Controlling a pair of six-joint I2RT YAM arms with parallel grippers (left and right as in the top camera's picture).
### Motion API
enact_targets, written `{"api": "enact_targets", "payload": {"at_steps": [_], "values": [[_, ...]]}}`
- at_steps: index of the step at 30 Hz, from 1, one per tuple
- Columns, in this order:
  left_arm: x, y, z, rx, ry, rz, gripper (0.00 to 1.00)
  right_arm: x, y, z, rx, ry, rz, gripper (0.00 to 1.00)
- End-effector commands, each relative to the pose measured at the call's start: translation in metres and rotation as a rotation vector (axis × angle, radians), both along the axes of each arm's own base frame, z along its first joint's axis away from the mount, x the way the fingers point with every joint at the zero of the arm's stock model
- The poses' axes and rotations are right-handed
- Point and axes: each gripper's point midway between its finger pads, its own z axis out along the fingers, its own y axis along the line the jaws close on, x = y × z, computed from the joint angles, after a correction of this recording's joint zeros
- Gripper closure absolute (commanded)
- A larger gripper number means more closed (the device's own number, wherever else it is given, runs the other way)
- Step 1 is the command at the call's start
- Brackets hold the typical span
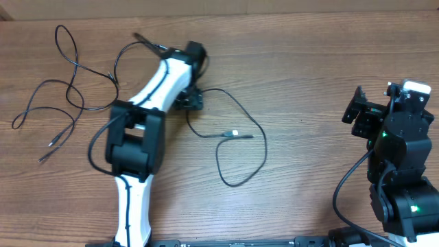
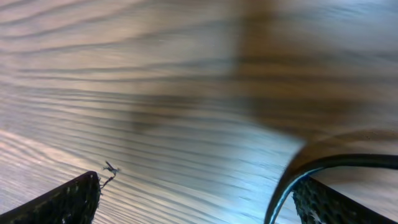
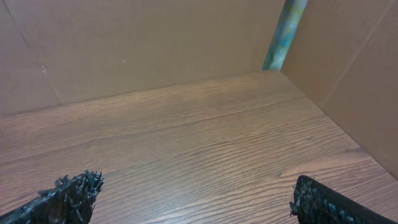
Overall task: Untangle cables
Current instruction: 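Drag the last cable left and lay it beside the other cables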
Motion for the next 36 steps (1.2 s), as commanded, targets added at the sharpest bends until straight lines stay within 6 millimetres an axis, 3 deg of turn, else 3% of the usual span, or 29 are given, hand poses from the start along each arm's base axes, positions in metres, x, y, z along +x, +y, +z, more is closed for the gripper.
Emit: {"api": "enact_targets", "payload": {"at_steps": [1,6,14,18,23,27,31,36], "values": [[-0.056,0.063,-0.078,0.132,0.214,0.139,0.0,-0.002,-0.001,0.017,0.012,-0.046,-0.004,0.0],[-0.08,0.119,-0.095,0.137,0.25,0.281,0.01,-0.002,-0.001,0.017,0.013,-0.05,-0.004,0.0],[-0.101,0.193,-0.096,0.123,0.26,0.513,0.0,-0.001,-0.001,0.017,0.013,-0.048,-0.003,0.0],[-0.116,0.22,-0.095,0.118,0.266,0.631,0.0,0.0,0.003,0.016,0.021,-0.047,0.016,0.0],[-0.13,0.244,-0.095,0.114,0.265,0.737,0.0,0.005,0.011,0.014,0.037,-0.042,0.057,0.0],[-0.132,0.251,-0.091,0.093,0.249,0.786,0.0,0.006,0.011,0.013,0.038,-0.039,0.059,0.0],[-0.118,0.253,-0.071,0.088,0.192,0.736,0.01,0.007,0.011,0.015,0.038,-0.047,0.058,0.0],[-0.094,0.25,-0.025,0.047,0.052,0.738,0.0,0.007,0.011,0.015,0.038,-0.048,0.058,0.0]]}}
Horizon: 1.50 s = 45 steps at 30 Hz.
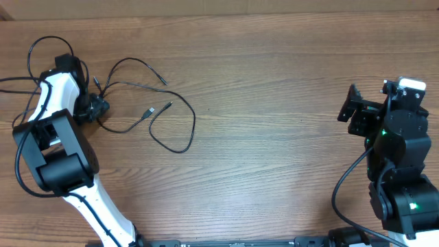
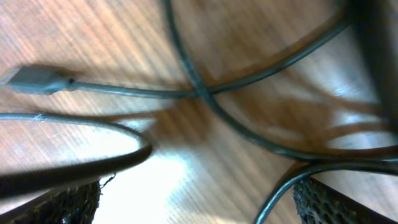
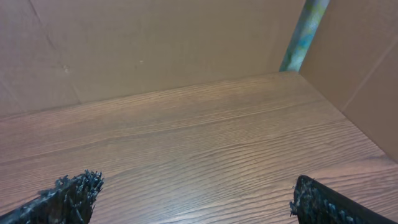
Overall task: Untangle cables
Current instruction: 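Drag the last cable left and lay it beside the other cables, then release the cable and raise the left gripper toward center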
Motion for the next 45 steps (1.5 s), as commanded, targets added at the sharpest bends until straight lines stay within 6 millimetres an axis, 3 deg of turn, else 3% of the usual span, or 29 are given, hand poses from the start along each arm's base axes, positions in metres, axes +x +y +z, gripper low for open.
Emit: {"api": "enact_targets", "payload": {"at_steps": [1,7,12,19,30,35,39,45], "values": [[-0.036,-0.007,-0.014,-0.025,0.116,-0.014,0.0,0.0,0.0,0.015,0.012,-0.039,-0.002,0.0],[-0.002,-0.038,0.058,-0.071,-0.095,-0.225,0.0,0.0,0.0,0.016,0.012,-0.043,-0.001,0.0],[0.013,-0.068,0.11,-0.02,-0.201,-0.402,0.01,0.001,0.0,0.017,0.013,-0.048,-0.001,0.0],[0.026,-0.136,0.166,0.017,-0.339,-0.611,0.01,0.0,0.0,0.017,0.012,-0.046,-0.001,0.0],[0.016,-0.305,0.182,-0.074,-0.416,-1.03,0.0,-0.002,0.0,0.01,0.009,-0.014,-0.001,0.0],[0.008,-0.363,0.191,-0.058,-0.482,-1.17,0.0,-0.006,-0.001,0.001,0.005,0.025,0.0,0.0],[0.003,-0.385,0.194,-0.071,-0.509,-1.219,0.0,-0.01,-0.001,-0.008,-0.001,0.067,-0.001,0.0],[0.001,-0.389,0.193,-0.078,-0.509,-1.229,0.0,-0.017,-0.002,-0.02,-0.007,0.127,-0.001,0.0]]}}
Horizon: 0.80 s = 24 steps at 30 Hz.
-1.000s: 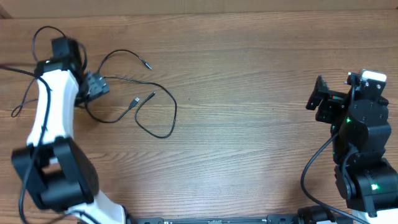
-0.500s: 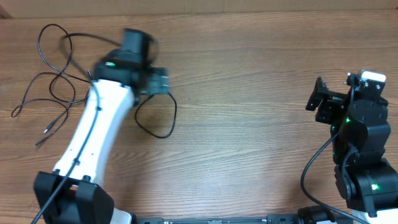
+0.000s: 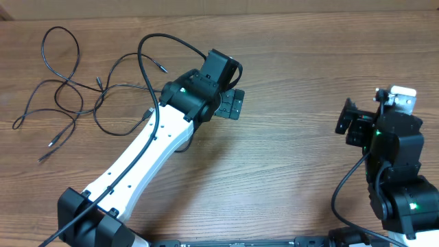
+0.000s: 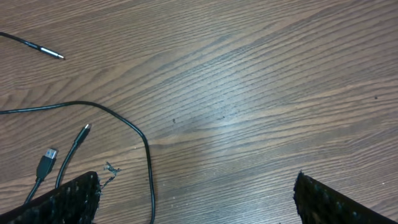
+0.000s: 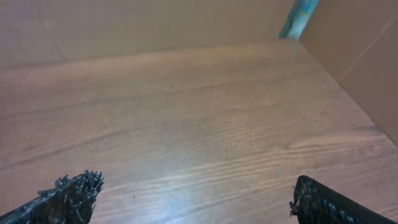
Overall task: Untangle cables
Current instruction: 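Release the cable and raise the left gripper toward center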
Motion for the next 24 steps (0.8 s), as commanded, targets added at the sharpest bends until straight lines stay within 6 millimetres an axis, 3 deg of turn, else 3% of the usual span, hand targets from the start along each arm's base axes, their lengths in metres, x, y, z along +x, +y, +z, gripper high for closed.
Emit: {"api": "enact_targets", "payload": {"at_steps": [1,24], "values": [[0.001,0.0026,0.0115,0.006,-0.037,-0.003,0.0,-0.0006,-0.0005,0.0115,0.01,-0.025,-0.005,0.0],[0.0011,0.0028,0.0115,0.006,-0.037,-0.003,0.0,-0.0023,-0.0008,0.0087,0.007,-0.011,-0.006,0.0]]}}
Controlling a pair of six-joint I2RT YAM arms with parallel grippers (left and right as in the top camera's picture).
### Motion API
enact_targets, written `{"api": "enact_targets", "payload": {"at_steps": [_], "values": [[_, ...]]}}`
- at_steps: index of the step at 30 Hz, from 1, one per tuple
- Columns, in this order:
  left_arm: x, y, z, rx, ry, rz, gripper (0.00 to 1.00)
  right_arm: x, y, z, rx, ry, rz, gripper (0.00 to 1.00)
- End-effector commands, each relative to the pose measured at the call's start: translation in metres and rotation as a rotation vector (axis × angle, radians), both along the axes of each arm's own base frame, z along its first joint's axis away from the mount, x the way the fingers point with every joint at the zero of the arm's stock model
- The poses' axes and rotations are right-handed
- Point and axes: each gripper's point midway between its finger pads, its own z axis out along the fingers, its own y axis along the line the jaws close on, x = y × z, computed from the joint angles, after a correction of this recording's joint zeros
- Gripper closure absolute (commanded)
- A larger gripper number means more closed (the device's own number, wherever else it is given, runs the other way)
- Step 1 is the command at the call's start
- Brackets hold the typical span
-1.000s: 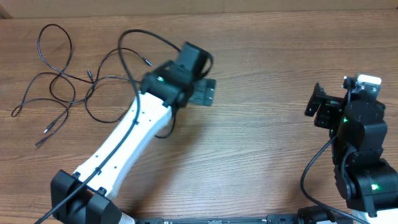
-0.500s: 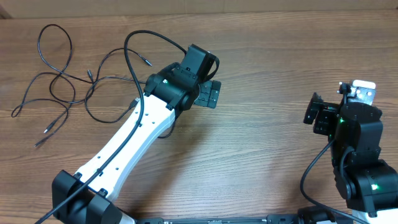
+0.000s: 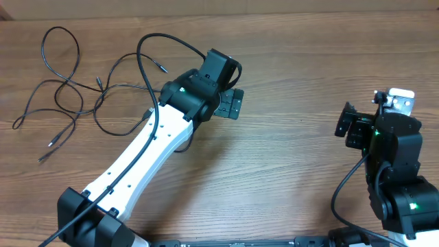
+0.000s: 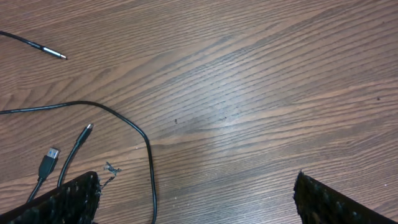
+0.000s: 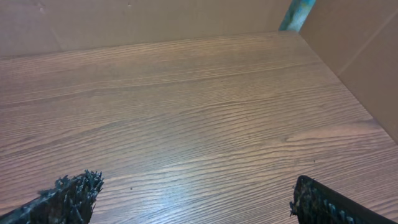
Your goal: Untangle cables
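Thin black cables (image 3: 65, 86) lie looped over one another at the table's far left, and one more loop (image 3: 97, 113) lies closer to the arm. The left wrist view shows a cable bend (image 4: 147, 152), a USB plug (image 4: 47, 163) and a jack tip (image 4: 53, 53). My left gripper (image 3: 232, 104) hangs open above bare wood to the right of the cables, with nothing between its fingers (image 4: 65, 200). My right gripper (image 3: 347, 127) is open at the right side, far from every cable, over bare wood (image 5: 186, 143).
Cardboard walls (image 5: 155, 22) close off the far side and the right end of the table. My left arm (image 3: 147, 154) stretches diagonally from the front left to the middle, and its own black lead arcs above it.
The right wrist view has shifted a little, showing more of the far wall. My left gripper and the cables lie as before.
First my left gripper was low on the table's middle beside a cable looped there. Then it was at the far left among bunched cables, the loop drawn leftward. Later it hung open over the middle, all cables lying at the left, as now.
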Motion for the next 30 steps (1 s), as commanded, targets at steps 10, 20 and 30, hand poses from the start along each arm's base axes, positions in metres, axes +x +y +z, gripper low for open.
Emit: {"api": "enact_targets", "payload": {"at_steps": [10,20,30], "values": [[-0.013,0.0,0.037,-0.027,-0.081,-0.028,0.0,0.001,0.0,0.014,0.01,-0.037,-0.006,0.0],[-0.034,-0.004,0.137,-0.168,-0.379,-0.044,0.0,0.001,0.0,0.014,0.01,-0.037,-0.006,0.0],[-0.052,0.002,0.175,-0.478,-0.74,-0.059,0.0,0.001,0.0,0.014,0.01,-0.037,-0.006,0.0]]}}
